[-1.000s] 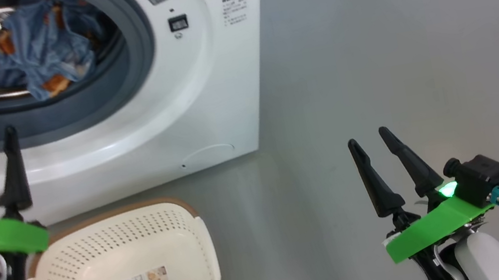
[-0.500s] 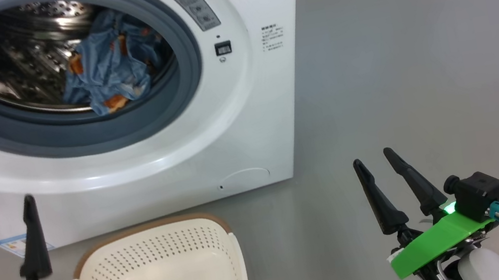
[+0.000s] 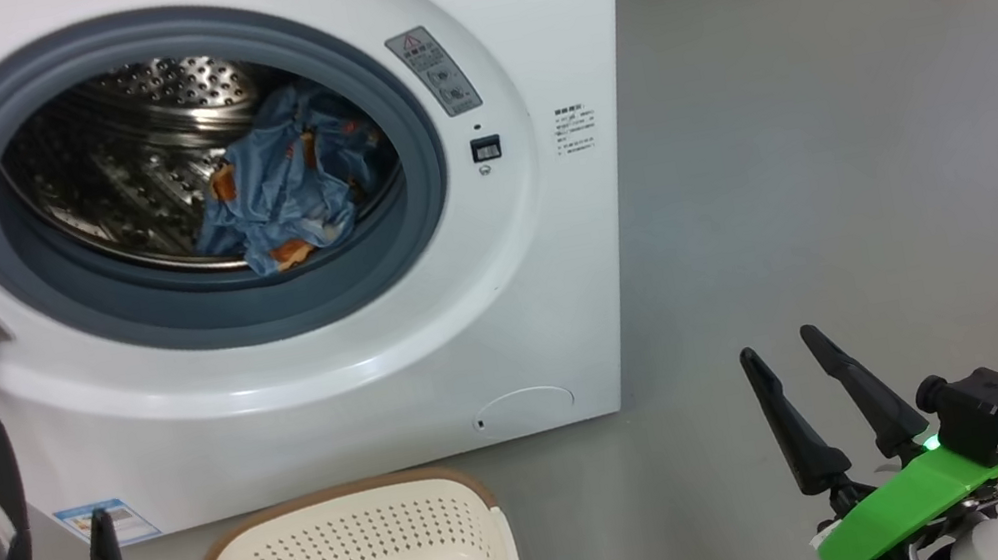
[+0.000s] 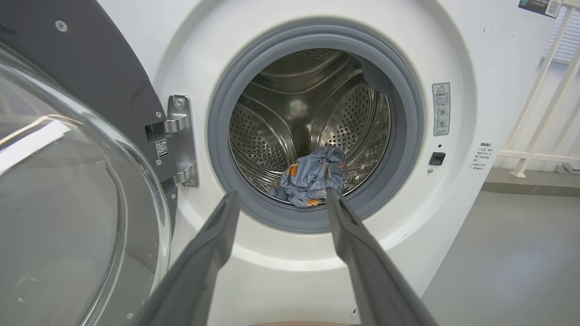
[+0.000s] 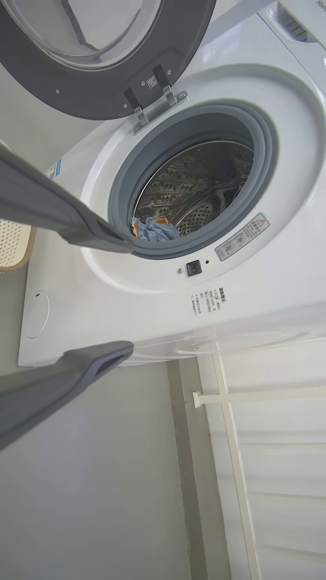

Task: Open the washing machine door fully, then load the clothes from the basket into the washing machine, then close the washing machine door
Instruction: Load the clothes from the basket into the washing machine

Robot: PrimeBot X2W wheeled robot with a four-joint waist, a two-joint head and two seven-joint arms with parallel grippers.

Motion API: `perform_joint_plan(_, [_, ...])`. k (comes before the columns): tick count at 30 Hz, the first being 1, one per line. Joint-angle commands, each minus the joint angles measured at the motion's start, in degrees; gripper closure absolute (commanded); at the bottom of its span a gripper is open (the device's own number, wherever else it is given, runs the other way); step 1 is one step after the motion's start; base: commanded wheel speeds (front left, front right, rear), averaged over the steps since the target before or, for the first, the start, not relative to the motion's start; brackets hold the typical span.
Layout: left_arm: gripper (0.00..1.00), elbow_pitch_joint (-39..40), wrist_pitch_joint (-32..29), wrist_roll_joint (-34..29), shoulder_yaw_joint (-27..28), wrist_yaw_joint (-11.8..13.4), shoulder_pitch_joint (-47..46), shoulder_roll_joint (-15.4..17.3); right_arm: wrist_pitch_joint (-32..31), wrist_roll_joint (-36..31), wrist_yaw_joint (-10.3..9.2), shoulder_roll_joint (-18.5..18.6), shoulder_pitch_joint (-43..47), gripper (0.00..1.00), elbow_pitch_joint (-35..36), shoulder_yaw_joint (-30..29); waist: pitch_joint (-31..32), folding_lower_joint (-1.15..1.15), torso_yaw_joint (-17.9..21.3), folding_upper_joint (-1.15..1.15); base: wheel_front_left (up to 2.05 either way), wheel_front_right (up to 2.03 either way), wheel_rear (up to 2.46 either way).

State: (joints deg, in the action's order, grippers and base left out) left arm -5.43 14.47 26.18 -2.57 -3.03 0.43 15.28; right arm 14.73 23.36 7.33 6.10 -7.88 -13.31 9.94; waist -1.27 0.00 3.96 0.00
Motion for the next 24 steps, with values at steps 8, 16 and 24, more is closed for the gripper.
perform_joint_plan(8, [0.00,3.51,0.52,-2.61,3.98,0.20,1.92,-0.65,0.27,0.09,0.16,1.13,1.31,0.00,2.27,-0.25,0.58,0.00,-1.04,0.00,0.00,0.00,0.00])
perform_joint_plan(16, [0.00,2.64,0.52,-3.20,4.80,-0.41,2.05,-1.98,0.27,-0.18,0.16,1.51,1.11,0.00,2.35,-0.35,0.62,0.00,-1.78,0.00,0.00,0.00,0.00])
perform_joint_plan(24, [0.00,1.76,0.52,-3.49,5.60,-1.61,1.34,-2.76,0.27,-0.23,0.16,1.54,1.02,0.00,2.28,0.11,0.68,0.00,-1.72,0.00,0.00,0.00,0.00])
